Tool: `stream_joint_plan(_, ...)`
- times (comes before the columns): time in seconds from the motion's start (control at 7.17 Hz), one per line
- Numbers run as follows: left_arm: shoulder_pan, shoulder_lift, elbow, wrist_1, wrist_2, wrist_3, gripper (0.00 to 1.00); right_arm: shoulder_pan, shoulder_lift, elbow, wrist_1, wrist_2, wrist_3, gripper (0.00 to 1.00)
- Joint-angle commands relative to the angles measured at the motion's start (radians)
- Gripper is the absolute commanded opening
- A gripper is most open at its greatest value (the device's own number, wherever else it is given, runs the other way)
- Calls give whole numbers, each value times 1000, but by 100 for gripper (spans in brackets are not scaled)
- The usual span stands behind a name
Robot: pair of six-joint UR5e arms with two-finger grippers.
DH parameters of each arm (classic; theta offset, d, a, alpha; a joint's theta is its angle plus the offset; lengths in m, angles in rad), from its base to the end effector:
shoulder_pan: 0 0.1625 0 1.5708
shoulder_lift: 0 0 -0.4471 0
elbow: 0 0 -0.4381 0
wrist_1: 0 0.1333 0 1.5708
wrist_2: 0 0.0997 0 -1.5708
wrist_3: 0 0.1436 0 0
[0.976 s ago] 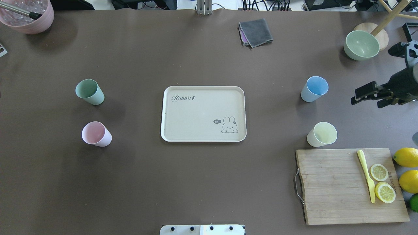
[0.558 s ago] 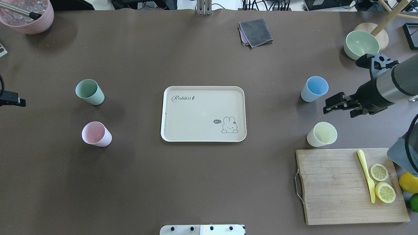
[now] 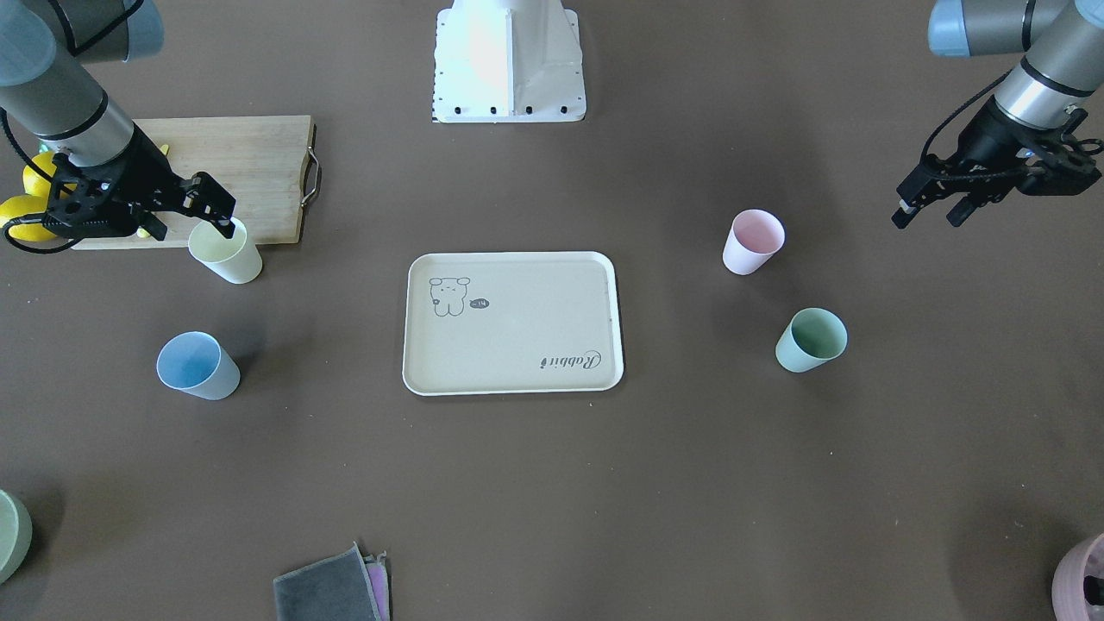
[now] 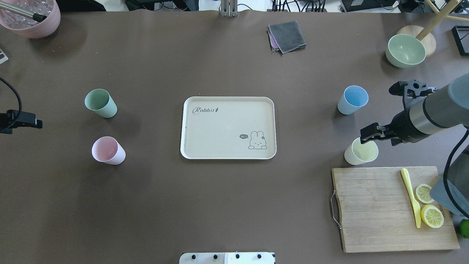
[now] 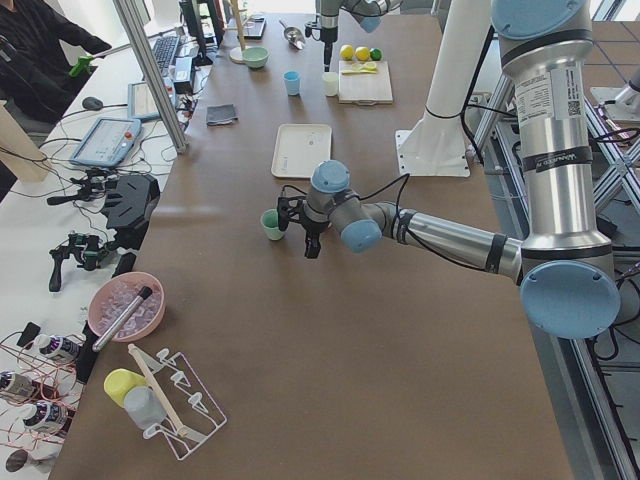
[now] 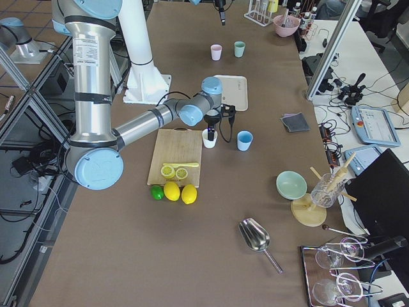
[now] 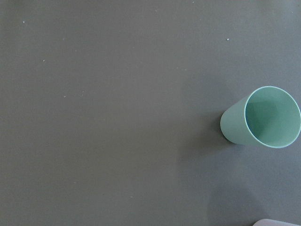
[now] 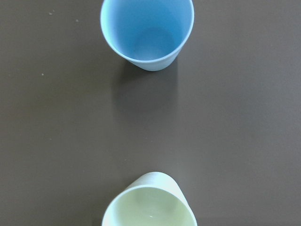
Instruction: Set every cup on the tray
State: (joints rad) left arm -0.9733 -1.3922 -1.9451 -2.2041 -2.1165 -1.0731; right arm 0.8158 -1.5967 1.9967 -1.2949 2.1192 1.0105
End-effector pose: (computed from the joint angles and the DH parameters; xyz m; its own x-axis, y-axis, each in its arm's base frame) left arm 0.2373 -0.4532 0.5267 0.5686 -0.1102 -0.8152 0.2503 0.9672 0.0439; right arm -0.3319 -0.4380 0.4721 0.6644 0.0443 0.7461 -0.0530 0.9985 -0.0121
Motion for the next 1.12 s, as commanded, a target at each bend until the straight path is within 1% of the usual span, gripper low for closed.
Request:
stream_joint_plan(0.0,156,-10,-49,-5,134,-149,98,-1,-28,-6,0,-5,-16,100)
stream_joint_plan(0.14,180,-10,-61,-5,145,-166,98,-3,-41,-9,2,-21,-29,100)
stream_joint_plan(0.42,180,-10,-61,-5,145,-166,98,-6,-49,-68,86,-30,-26,100)
stream_joint_plan(0.56,180,-8,-60,-3,145,-166,98,-16,-46,-76,98,-30,-17,100)
stream_joint_plan(0.7,180,-5,-60,-3,147,-166,98,-30,-42,-78,101,-31,-13,98)
stream_joint_plan(0.84,180,-2,-60,-3,147,-166,98,-52,-42,-78,101,-50,5,76)
stream_joint_plan(0.98,180,-1,-60,-5,147,-166,98,-73,-34,-78,103,-59,44,14)
